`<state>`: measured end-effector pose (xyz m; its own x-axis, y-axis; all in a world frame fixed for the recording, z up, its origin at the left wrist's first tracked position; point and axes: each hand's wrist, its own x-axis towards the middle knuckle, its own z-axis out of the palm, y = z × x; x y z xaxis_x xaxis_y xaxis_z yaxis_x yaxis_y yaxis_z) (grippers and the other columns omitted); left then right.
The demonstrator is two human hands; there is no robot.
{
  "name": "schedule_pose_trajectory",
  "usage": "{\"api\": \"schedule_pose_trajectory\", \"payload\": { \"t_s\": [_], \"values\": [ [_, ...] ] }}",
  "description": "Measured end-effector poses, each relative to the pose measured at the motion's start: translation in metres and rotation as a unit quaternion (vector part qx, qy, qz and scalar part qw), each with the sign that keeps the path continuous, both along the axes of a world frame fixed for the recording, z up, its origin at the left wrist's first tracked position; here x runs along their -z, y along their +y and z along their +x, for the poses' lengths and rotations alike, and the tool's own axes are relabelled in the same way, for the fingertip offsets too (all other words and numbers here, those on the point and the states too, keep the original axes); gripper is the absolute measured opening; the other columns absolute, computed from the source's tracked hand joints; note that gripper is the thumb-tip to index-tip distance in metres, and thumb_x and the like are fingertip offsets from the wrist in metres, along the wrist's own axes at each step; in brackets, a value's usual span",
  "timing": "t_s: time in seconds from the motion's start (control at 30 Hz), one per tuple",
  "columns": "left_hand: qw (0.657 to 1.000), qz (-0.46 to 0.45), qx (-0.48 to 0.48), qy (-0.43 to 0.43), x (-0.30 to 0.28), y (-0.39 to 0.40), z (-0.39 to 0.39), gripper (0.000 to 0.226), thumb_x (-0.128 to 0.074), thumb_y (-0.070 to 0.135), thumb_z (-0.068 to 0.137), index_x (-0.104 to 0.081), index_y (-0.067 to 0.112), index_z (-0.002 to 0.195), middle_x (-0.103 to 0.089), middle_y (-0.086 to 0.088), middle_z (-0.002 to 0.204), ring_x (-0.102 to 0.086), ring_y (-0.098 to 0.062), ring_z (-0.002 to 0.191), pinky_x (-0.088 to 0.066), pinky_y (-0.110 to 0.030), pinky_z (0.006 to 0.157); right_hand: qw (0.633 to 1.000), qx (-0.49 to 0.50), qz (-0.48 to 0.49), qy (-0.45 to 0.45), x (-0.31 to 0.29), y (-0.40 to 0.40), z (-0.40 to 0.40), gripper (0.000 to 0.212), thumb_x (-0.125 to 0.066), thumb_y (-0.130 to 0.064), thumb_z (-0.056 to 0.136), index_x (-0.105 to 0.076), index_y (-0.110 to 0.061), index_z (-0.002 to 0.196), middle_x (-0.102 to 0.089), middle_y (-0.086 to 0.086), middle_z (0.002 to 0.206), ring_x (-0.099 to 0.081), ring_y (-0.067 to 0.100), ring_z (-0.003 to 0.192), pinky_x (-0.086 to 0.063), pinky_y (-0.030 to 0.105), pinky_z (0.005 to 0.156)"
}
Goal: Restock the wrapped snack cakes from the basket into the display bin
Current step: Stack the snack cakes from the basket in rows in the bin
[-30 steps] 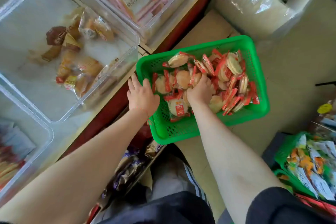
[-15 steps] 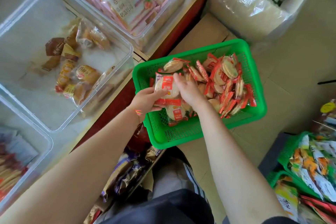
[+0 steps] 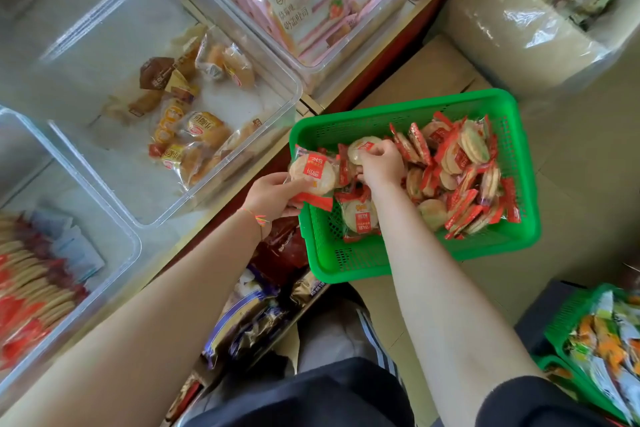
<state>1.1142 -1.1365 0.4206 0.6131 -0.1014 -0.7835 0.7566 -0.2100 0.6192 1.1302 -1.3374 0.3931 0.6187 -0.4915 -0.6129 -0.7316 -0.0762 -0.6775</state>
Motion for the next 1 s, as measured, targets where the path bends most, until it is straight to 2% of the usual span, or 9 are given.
{"api": "schedule_pose_trajectory", "payload": {
  "t_s": [0.1,0.17,0.27,0.33,0.5,0.57,0.67,0.83,1.0],
  "values": [
    [1.0,-0.014,-0.004,0.003,-0.003,0.001,-0.003,0.015,-0.073,0.025,0.083,-0.071,0.012,0.092,-0.073,-0.003,0.073,-0.062,-0.006,0.059,-0.054,-0.02,0.056,0.995,0.025,0.091,-0.008,-0.009,-0.003,-0.011,0.016,-0.062,-0.007,0.089,-0.049,-0.016,0.086,-0.068,0.019,0.106,-0.071,0.023,0.067,-0.061,0.037,0.062],
    [0.999,-0.022,-0.027,0.011,-0.006,0.004,-0.005,0.016,-0.074,0.021,0.082,-0.071,0.009,0.093,-0.071,-0.006,0.075,-0.065,-0.01,0.063,-0.057,-0.024,0.063,0.985,0.001,0.165,-0.041,-0.02,-0.009,-0.021,0.032,-0.069,-0.007,0.085,-0.052,-0.02,0.109,-0.062,0.015,0.119,-0.073,0.022,0.068,-0.056,0.028,0.051],
    [0.997,-0.043,-0.053,0.021,-0.016,0.011,-0.01,0.022,-0.078,0.019,0.079,-0.07,0.005,0.095,-0.075,-0.01,0.09,-0.073,-0.021,0.079,-0.06,-0.031,0.07,0.979,-0.031,0.187,-0.077,-0.036,-0.02,-0.041,0.088,-0.078,-0.006,0.077,-0.033,-0.041,0.144,-0.04,0.003,0.144,-0.068,0.029,0.102,-0.058,0.035,0.062],
    [0.996,-0.052,-0.063,0.021,-0.026,0.016,-0.014,0.019,-0.078,0.016,0.079,-0.069,0.008,0.092,-0.075,-0.011,0.095,-0.073,-0.02,0.08,-0.061,-0.031,0.069,0.981,-0.06,0.17,-0.076,-0.049,-0.021,-0.049,0.099,-0.081,-0.01,0.075,-0.023,-0.044,0.148,-0.037,0.002,0.147,-0.064,0.028,0.111,-0.057,0.037,0.069],
    [0.983,-0.167,-0.03,0.072,-0.064,0.047,-0.032,0.024,-0.063,0.014,0.091,-0.058,0.01,0.114,-0.07,-0.022,0.102,-0.071,-0.03,0.072,-0.058,-0.032,0.055,0.964,-0.164,0.197,-0.067,-0.097,0.005,-0.047,0.064,-0.077,-0.017,0.07,-0.048,-0.02,0.127,-0.068,0.01,0.107,-0.063,0.015,0.065,-0.048,0.03,0.056],
    [0.971,-0.225,-0.016,0.081,-0.079,0.071,-0.042,0.029,-0.059,0.013,0.093,-0.054,0.014,0.121,-0.069,-0.025,0.103,-0.071,-0.033,0.073,-0.057,-0.031,0.053,0.948,-0.217,0.224,-0.055,-0.117,0.027,-0.04,0.042,-0.073,-0.022,0.077,-0.059,-0.021,0.116,-0.07,0.009,0.105,-0.063,0.012,0.07,-0.048,0.024,0.058],
    [0.971,-0.234,-0.025,0.043,-0.1,0.113,-0.058,0.031,-0.063,0.008,0.09,-0.052,0.005,0.119,-0.071,-0.02,0.092,-0.07,-0.025,0.063,-0.052,-0.024,0.043,0.929,-0.266,0.249,-0.073,-0.142,0.072,-0.025,0.022,-0.067,-0.025,0.089,-0.066,-0.022,0.111,-0.07,0.008,0.112,-0.063,0.021,0.096,-0.047,0.033,0.078],
    [0.983,-0.116,-0.113,-0.082,-0.141,0.195,-0.077,0.027,-0.077,0.013,0.078,-0.065,0.004,0.101,-0.063,-0.007,0.076,-0.052,-0.011,0.052,-0.039,-0.018,0.041,0.904,-0.298,0.265,-0.154,-0.181,0.173,-0.003,0.014,-0.07,-0.03,0.083,-0.073,-0.03,0.097,-0.074,-0.004,0.094,-0.067,0.01,0.081,-0.049,0.019,0.055],
    [0.956,0.104,-0.161,-0.22,-0.161,0.272,-0.087,0.024,-0.079,0.023,0.078,-0.063,0.015,0.093,-0.056,0.008,0.059,-0.046,-0.007,0.042,-0.036,-0.019,0.038,0.898,-0.312,0.252,-0.182,-0.184,0.254,0.001,0.019,-0.068,-0.021,0.089,-0.066,-0.018,0.107,-0.073,0.008,0.105,-0.07,0.024,0.094,-0.058,0.039,0.076]
  ]
}}
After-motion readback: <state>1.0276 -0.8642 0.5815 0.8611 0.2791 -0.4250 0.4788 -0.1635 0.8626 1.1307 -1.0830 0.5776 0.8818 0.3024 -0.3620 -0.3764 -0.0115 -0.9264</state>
